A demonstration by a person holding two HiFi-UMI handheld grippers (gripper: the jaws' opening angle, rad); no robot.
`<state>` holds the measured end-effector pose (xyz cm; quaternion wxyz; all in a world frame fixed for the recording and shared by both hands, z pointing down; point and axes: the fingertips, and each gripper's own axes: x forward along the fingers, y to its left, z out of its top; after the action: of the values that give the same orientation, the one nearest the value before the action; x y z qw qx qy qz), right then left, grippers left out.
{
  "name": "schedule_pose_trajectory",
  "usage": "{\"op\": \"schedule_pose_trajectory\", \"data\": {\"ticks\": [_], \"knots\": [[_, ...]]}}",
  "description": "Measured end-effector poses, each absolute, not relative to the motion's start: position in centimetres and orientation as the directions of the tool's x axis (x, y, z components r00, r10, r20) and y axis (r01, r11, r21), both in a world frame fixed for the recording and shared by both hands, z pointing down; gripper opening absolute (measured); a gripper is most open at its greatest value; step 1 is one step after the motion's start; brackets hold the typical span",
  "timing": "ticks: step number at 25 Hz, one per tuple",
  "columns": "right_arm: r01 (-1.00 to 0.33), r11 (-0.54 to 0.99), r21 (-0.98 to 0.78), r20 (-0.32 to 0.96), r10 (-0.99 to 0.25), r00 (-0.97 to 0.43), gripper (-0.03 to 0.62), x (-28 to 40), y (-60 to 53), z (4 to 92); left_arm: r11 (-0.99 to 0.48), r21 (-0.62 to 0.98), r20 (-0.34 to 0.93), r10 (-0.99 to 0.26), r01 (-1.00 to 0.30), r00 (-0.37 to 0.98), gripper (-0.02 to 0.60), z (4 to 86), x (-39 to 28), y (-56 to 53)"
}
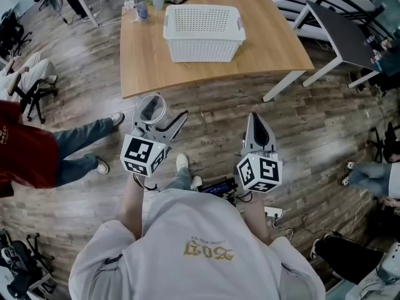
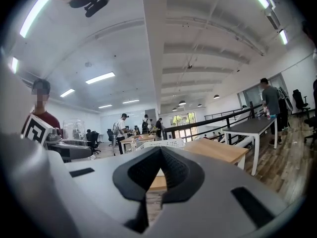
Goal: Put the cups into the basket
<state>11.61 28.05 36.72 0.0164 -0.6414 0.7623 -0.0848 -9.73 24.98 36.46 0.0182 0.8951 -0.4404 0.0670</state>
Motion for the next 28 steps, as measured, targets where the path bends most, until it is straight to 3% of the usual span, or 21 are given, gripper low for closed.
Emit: {"op": "schedule_pose_trajectory", "data": {"ticks": [28], "knots": [[-0.984, 0.097, -0.147, 0.088, -0.99, -0.11, 0.009, 8.1, 15.2, 36.8, -0.656, 0.003, 0.174, -0.743, -0.755, 0.647, 0.373, 37.3, -13.1, 11.2]]}}
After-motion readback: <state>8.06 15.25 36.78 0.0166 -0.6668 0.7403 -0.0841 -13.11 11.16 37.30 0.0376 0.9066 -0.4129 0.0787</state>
